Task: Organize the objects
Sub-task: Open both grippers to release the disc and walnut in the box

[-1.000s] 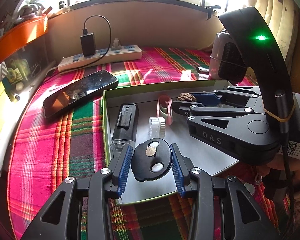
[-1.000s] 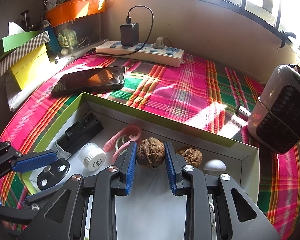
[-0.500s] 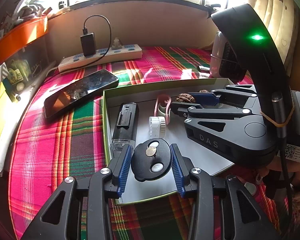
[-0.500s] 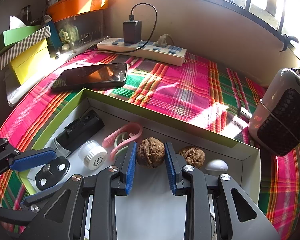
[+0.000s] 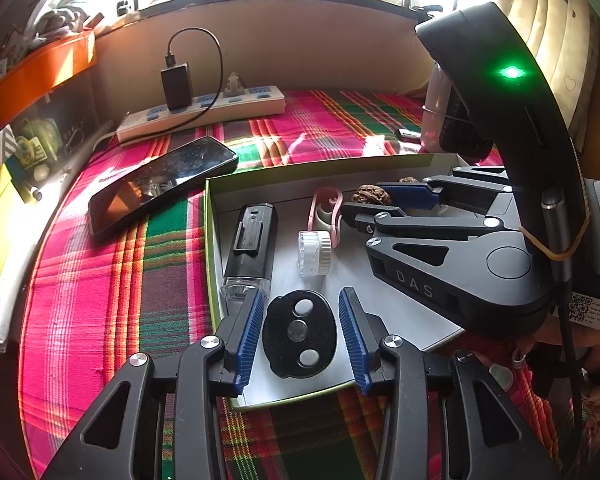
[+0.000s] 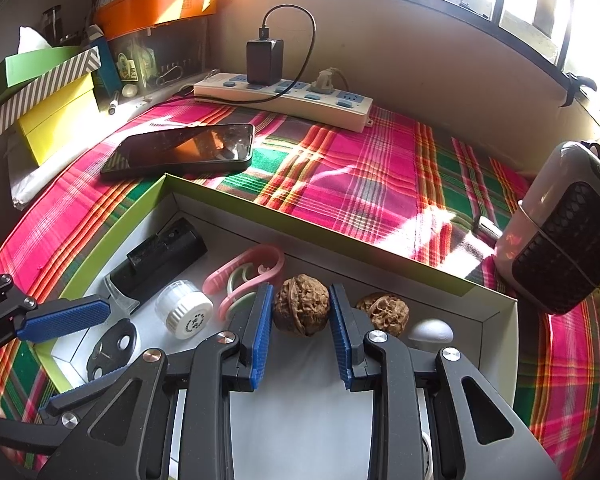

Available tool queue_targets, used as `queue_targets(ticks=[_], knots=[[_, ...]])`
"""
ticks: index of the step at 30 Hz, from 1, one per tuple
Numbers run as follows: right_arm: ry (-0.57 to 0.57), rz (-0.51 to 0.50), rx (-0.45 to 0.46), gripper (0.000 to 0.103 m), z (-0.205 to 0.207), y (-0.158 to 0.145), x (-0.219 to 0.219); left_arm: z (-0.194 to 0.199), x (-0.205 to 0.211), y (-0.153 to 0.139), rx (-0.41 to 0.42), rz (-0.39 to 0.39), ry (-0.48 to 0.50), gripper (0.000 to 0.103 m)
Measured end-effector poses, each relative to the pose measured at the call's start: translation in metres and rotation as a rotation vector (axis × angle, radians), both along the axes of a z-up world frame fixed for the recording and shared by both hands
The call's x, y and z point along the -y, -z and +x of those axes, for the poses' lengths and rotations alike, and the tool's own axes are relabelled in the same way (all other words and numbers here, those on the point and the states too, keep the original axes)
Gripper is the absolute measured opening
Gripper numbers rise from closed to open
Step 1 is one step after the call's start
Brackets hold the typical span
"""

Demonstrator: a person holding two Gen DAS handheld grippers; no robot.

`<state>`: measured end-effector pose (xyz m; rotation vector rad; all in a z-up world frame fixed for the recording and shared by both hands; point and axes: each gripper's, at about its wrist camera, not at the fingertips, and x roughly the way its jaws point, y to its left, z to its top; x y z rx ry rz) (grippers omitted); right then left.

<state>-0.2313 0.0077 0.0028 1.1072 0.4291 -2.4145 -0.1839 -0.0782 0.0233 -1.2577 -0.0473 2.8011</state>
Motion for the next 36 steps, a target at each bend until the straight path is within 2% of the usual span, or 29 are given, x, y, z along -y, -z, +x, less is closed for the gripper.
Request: queue_targets(ticks=[8,10,12,20,23,36], knots=[[-0.003,0.009,-0.01,0.03,0.001,-0.002,0.001,0.001,0.0,0.0,0.001,0.004,-0.001,0.038],[-0.005,0.008,-0.016,0.033,0.002,-0.003,0.001,0.0,0.0,0.0,0.003,0.006,-0.002,0.038],[-0.004,0.006,-0.022,0.041,0.002,-0.005,0.001,0.0,0.0,0.0,0.003,0.005,-0.003,0.038],[-0.003,-0.003,-0.031,0.042,0.006,-0.008,0.0,0.001,0.0,-0.001,0.008,0.008,-0.003,0.039],[0.003,-0.008,-0.031,0.048,0.007,-0.009,-0.002,0.003,-0.001,-0.002,0.01,0.002,-0.005,0.039],[0.024,-0.045,-0.052,0.049,0.02,-0.021,-0.014,0.013,-0.002,-0.009,0.008,0.003,-0.018,0.043]])
